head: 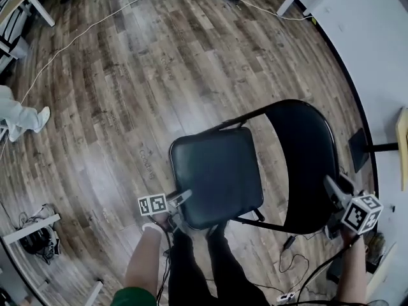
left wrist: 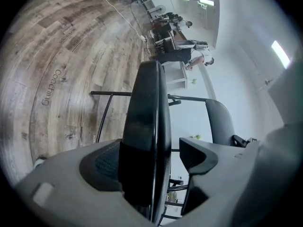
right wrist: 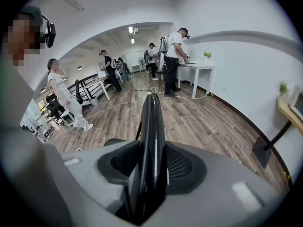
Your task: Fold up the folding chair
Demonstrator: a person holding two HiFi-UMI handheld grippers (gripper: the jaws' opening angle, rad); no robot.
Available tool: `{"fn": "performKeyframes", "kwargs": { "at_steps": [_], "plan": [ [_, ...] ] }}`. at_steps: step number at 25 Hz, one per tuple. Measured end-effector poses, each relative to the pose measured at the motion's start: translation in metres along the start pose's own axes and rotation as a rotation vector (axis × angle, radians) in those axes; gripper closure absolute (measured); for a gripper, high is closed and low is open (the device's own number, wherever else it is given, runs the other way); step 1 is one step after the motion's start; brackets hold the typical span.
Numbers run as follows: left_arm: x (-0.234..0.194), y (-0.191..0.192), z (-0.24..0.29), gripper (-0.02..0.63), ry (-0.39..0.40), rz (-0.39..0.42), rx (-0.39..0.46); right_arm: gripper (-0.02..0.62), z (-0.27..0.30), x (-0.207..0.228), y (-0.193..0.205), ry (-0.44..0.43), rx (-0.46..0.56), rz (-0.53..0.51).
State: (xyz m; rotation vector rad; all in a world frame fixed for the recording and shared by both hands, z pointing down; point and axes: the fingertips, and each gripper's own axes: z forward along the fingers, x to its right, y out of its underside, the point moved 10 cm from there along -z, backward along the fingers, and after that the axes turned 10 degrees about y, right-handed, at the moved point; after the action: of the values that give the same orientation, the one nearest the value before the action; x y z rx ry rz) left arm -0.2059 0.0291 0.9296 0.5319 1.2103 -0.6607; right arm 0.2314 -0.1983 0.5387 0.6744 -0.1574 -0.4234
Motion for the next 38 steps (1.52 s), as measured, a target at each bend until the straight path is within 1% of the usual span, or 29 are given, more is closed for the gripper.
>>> {"fn": "performKeyframes", "kwargs": {
  "at_steps": [3, 6, 9, 13, 15, 17, 20, 23, 25, 28, 33, 36, 38],
  "plan": [
    [0.042, 0.007, 0.010, 0.218, 0.027, -0.007, 0.039, 0.428, -0.017, 0.006, -0.012, 0.028, 0.002, -0.013],
    [0.086, 0.016, 0.023, 0.218, 0.016, 0.006, 0.056, 0.428, -0.031, 0.013, -0.022, 0.051, 0.001, -0.033],
    [0.126, 0.024, 0.038, 0.218, 0.000, 0.028, 0.045, 0.428, -0.045, 0.020, -0.031, 0.041, 0.003, -0.035],
    [0.176, 0.037, 0.062, 0.218, 0.000, 0.058, 0.014, 0.436, -0.064, 0.032, -0.040, 0.011, 0.014, -0.019],
    [0.195, 0.043, 0.073, 0.216, -0.012, 0.058, 0.020, 0.439, -0.070, 0.038, -0.042, 0.011, 0.019, -0.017],
    [0.212, 0.042, 0.084, 0.216, -0.047, 0.045, 0.058, 0.440, -0.073, 0.042, -0.048, 0.020, 0.031, -0.029],
    [0.230, 0.047, 0.097, 0.218, -0.138, 0.032, 0.101, 0.440, -0.074, 0.047, -0.052, 0.026, 0.030, -0.041],
    [0.247, 0.056, 0.111, 0.218, -0.233, 0.033, 0.110, 0.445, -0.076, 0.059, -0.053, 0.016, 0.018, -0.035],
    [0.259, 0.061, 0.122, 0.218, -0.264, 0.039, 0.108, 0.445, -0.079, 0.068, -0.054, 0.017, 0.019, -0.037],
    [0.282, 0.067, 0.140, 0.218, -0.257, 0.043, 0.108, 0.445, -0.086, 0.079, -0.058, 0.026, 0.025, -0.046],
    [0.320, 0.085, 0.182, 0.216, -0.218, 0.054, 0.087, 0.443, -0.099, 0.097, -0.061, 0.036, 0.032, -0.061],
    [0.340, 0.082, 0.202, 0.218, -0.200, 0.054, 0.071, 0.443, -0.103, 0.097, -0.069, 0.047, 0.040, -0.063],
    [0.347, 0.081, 0.208, 0.218, -0.199, 0.033, 0.073, 0.443, -0.103, 0.095, -0.071, 0.061, 0.034, -0.069]
  ]
}}
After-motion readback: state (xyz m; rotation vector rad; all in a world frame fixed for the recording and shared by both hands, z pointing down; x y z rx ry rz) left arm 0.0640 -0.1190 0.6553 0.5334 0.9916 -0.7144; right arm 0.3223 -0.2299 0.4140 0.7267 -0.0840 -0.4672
